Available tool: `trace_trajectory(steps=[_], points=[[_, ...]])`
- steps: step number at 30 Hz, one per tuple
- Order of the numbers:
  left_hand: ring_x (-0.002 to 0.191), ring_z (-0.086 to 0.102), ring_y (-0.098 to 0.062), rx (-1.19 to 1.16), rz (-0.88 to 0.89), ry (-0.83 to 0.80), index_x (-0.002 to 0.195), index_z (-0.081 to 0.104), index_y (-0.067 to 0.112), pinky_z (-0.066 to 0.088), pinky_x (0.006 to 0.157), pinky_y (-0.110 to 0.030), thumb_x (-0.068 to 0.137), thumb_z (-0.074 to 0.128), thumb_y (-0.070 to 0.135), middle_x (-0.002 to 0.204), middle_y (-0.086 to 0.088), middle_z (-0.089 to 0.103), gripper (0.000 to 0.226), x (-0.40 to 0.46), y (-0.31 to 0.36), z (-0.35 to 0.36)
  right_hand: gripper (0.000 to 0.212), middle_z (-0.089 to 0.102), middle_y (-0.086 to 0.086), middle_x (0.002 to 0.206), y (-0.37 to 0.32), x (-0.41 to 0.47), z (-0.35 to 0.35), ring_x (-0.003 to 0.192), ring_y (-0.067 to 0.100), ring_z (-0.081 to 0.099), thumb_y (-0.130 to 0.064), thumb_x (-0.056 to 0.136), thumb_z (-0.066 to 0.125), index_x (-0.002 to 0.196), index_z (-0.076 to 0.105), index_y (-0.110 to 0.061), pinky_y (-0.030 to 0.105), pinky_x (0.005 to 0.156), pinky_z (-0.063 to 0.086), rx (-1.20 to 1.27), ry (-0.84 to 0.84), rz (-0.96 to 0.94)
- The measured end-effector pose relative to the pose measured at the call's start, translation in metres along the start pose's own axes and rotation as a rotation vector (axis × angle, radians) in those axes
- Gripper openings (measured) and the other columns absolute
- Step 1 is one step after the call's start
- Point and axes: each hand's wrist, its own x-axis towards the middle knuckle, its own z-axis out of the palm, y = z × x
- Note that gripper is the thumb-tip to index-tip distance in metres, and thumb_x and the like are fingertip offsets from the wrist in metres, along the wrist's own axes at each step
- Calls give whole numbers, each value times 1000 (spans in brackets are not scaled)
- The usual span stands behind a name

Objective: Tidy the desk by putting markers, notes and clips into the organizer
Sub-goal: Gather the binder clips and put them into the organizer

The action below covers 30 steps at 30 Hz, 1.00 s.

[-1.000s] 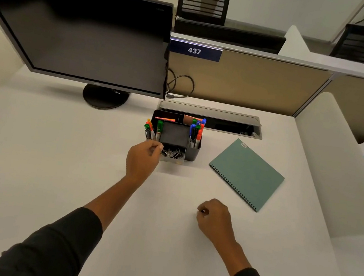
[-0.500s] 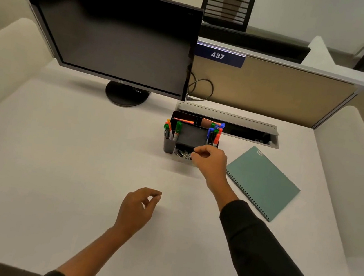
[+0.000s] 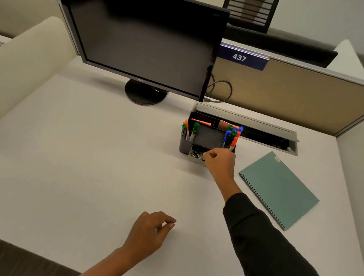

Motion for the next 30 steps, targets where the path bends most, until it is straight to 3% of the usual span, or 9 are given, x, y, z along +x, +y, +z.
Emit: trace_trajectory(steps=[6, 10, 12, 15, 17, 22, 26, 30], points=[[73, 63, -2, 24, 90, -89, 107, 75, 34, 48, 80, -19, 98, 61, 45, 101, 22, 74, 20, 12, 14, 18, 10, 74, 9, 78, 7, -5, -20, 63, 5, 58, -12, 91, 75, 86, 80, -4, 25, 75, 55, 15, 58, -42], [71, 62, -4, 21, 174, -169, 106, 75, 31, 43, 77, -18, 97, 66, 36, 98, 18, 75, 13, 33, 31, 36, 12, 72, 2, 82, 16, -14, -49, 69, 7, 59, -17, 92, 75, 93, 80, -6, 10, 65, 46, -5, 106, -56], [73, 63, -6, 22, 228, -205, 105, 77, 29, 43, 75, -18, 97, 67, 34, 100, 16, 76, 14, 46, 43, 46, 14, 74, 0, 88, 28, -18, -63, 70, 7, 62, -22, 92, 75, 95, 79, -9, 18, 69, 55, 6, 136, -46], [82, 69, -8, 51, 300, -291, 108, 76, 24, 46, 80, -24, 96, 65, 30, 107, 11, 76, 17, 66, 63, 65, 14, 75, -2, 93, 47, -27, -84, 72, 9, 65, -25, 92, 76, 96, 78, -12, 24, 73, 57, 8, 186, -11], [94, 72, -19, 91, 384, -358, 115, 75, 20, 52, 84, -32, 96, 65, 24, 116, 4, 74, 22, 78, 76, 79, 13, 74, -2, 93, 57, -33, -96, 74, 12, 67, -25, 91, 77, 97, 78, -13, 25, 74, 58, 8, 220, 7], [130, 56, -31, 209, 596, -512, 143, 58, 17, 55, 99, -43, 95, 70, 15, 148, -10, 55, 50, 98, 107, 115, 11, 76, 3, 98, 73, -49, -119, 81, 14, 69, -21, 90, 78, 96, 81, -12, 20, 70, 56, 19, 270, 41], [123, 56, -32, 326, 828, -557, 132, 66, 16, 55, 90, -43, 93, 72, 13, 138, -13, 61, 39, 110, 118, 138, 9, 76, 2, 98, 78, -60, -129, 80, 13, 70, -19, 89, 80, 93, 80, -12, 9, 62, 51, 41, 293, 44], [117, 56, -28, 393, 849, -558, 125, 69, 20, 52, 87, -42, 87, 78, 13, 130, -8, 63, 40, 111, 114, 145, 6, 76, 2, 97, 82, -64, -130, 76, 11, 69, -18, 89, 79, 91, 79, -13, 8, 61, 51, 33, 295, 15]])
